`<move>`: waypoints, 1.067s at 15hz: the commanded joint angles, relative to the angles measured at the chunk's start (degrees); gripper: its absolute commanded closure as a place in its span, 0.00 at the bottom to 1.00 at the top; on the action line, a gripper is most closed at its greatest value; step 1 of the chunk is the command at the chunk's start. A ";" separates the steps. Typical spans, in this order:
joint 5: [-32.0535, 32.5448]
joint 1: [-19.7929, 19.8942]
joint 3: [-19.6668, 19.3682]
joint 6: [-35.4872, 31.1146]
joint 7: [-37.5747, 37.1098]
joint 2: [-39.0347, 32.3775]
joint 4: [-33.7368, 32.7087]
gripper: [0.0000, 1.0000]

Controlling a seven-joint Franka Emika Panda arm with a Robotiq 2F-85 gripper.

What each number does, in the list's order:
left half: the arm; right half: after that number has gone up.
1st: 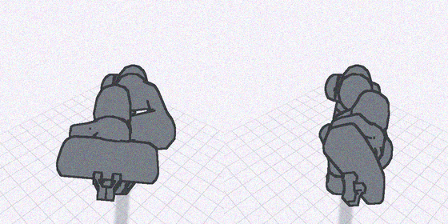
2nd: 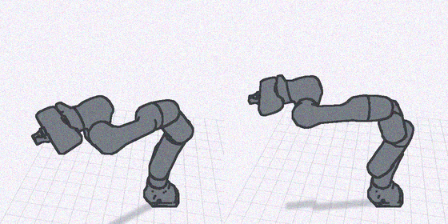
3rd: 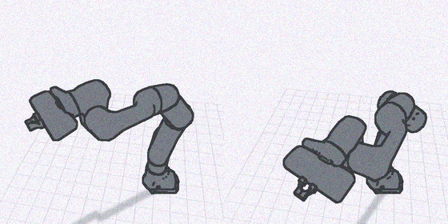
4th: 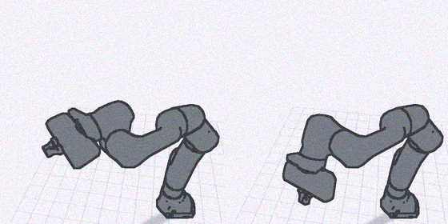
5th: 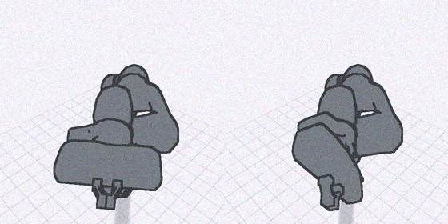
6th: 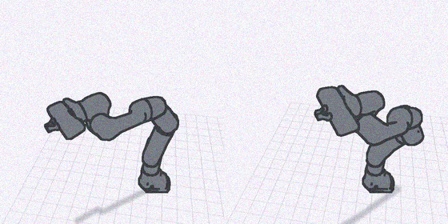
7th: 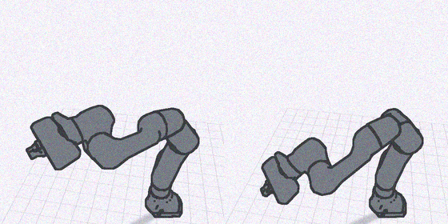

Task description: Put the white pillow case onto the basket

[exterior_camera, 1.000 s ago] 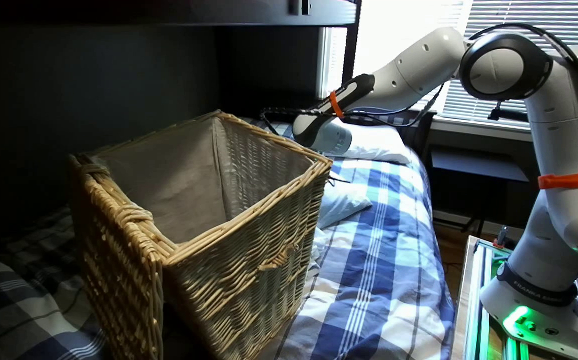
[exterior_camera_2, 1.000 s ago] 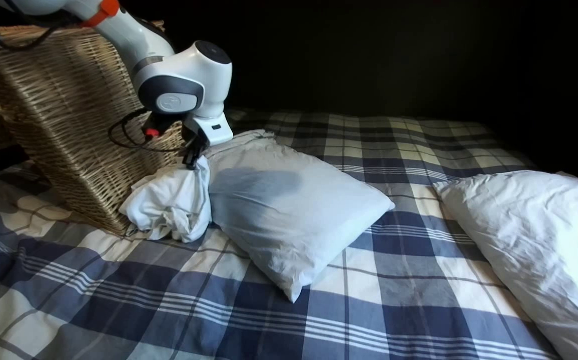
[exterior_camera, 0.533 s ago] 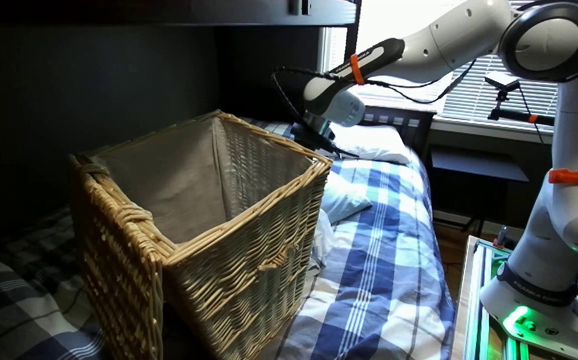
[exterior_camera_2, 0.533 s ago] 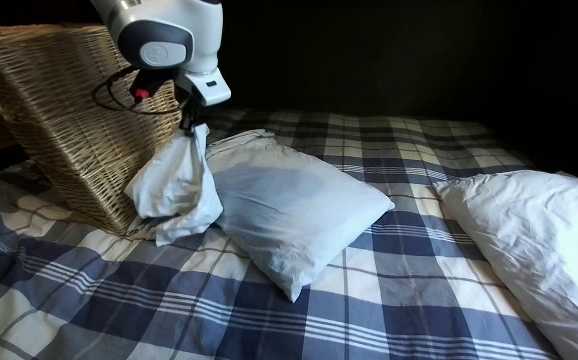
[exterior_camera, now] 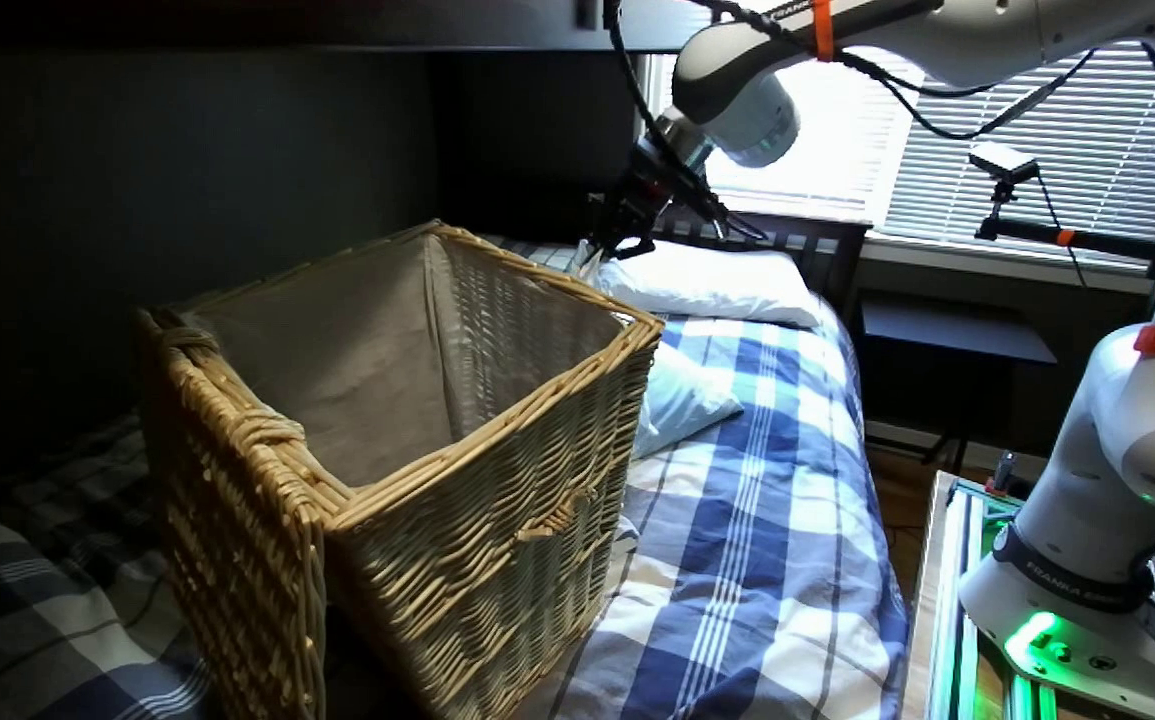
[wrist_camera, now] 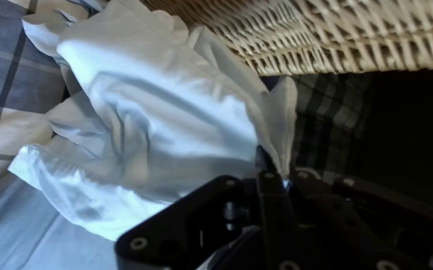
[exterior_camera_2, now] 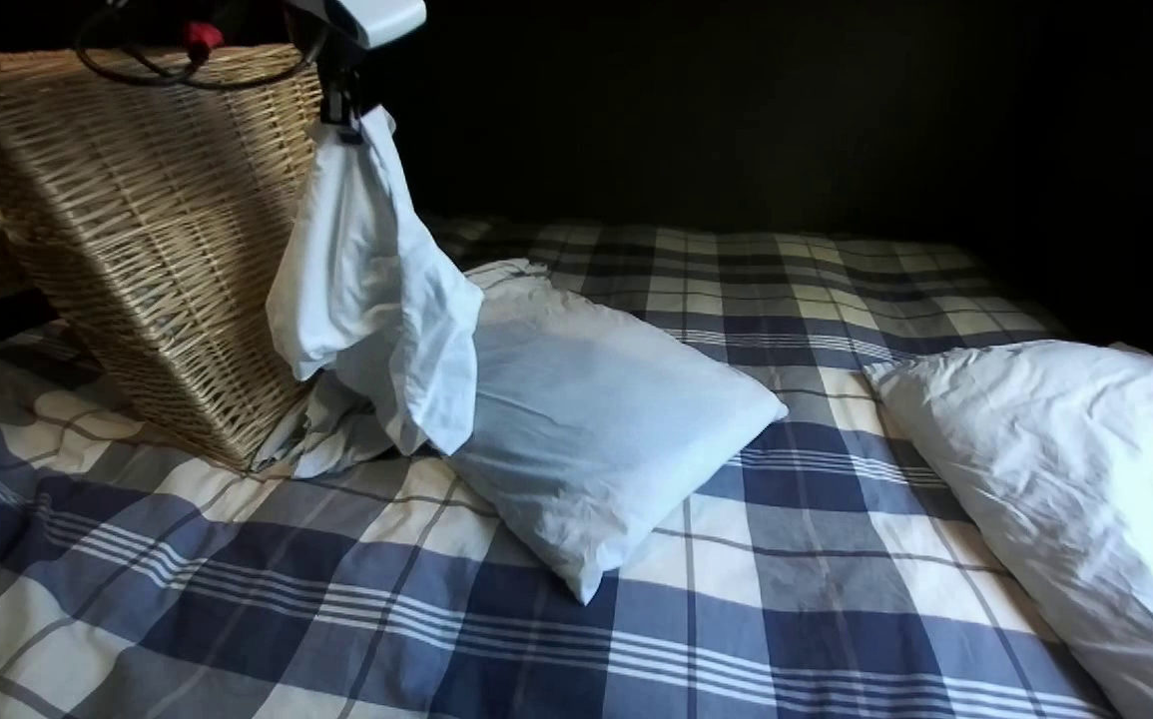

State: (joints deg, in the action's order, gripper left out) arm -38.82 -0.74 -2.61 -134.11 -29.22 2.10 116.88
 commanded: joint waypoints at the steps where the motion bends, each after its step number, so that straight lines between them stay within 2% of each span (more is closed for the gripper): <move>1: -1.10 0.86 0.38 -0.73 5.15 8.37 4.37 0.99; 6: -7.01 -0.03 -1.08 1.63 17.60 15.58 5.72 0.99; 7: -3.93 0.94 0.33 0.66 12.68 12.27 3.06 0.99; 16: -3.71 0.57 0.86 0.91 13.71 13.23 2.71 0.99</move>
State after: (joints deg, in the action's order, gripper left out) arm -43.03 -0.23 -2.65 -133.58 -15.95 14.43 120.20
